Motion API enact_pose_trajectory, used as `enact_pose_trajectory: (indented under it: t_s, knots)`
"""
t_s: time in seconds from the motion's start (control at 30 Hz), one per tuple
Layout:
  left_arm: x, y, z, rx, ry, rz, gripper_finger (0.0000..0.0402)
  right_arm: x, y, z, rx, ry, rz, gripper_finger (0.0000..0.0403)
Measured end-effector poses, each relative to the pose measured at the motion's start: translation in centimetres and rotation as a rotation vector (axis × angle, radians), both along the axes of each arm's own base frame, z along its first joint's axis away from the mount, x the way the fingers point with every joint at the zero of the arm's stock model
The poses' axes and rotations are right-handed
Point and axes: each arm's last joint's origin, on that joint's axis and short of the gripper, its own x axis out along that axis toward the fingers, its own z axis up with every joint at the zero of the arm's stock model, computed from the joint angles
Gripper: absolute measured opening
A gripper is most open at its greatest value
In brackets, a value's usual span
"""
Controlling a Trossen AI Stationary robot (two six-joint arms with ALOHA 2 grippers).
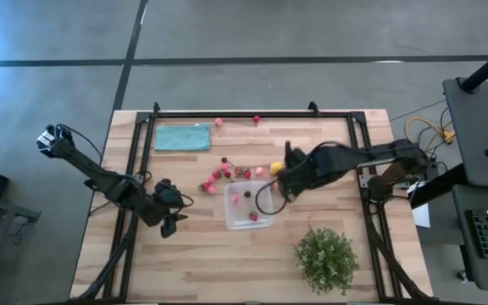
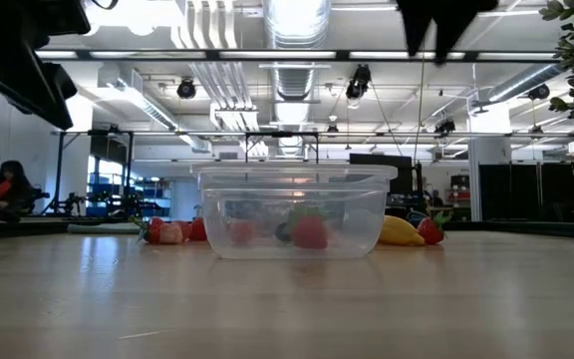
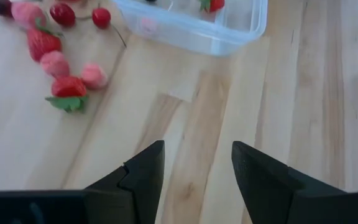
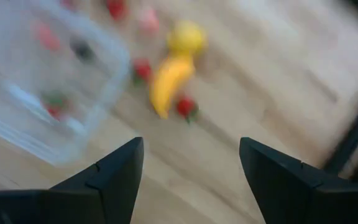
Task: Pick and placing Produce into tupperware
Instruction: Put the red strawberry into the transparent bin
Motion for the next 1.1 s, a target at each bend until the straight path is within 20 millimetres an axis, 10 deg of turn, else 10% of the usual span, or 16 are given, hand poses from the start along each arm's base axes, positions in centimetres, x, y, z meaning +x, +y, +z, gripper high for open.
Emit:
enact_pose_trajectory:
  t_s: [0.67,1.1]
  knots:
    - [-0.5,4.3,3.9,-0.177,-0.284,0.229,0.0173,0.1,-2.6,-13.9,0.071,0.180,0.574,0.0258]
    - [0.2,7.1,3.0,0.101,-0.272,0.454,0.0173,-0.4,-4.6,-16.6,0.060,0.144,0.578,0.0258]
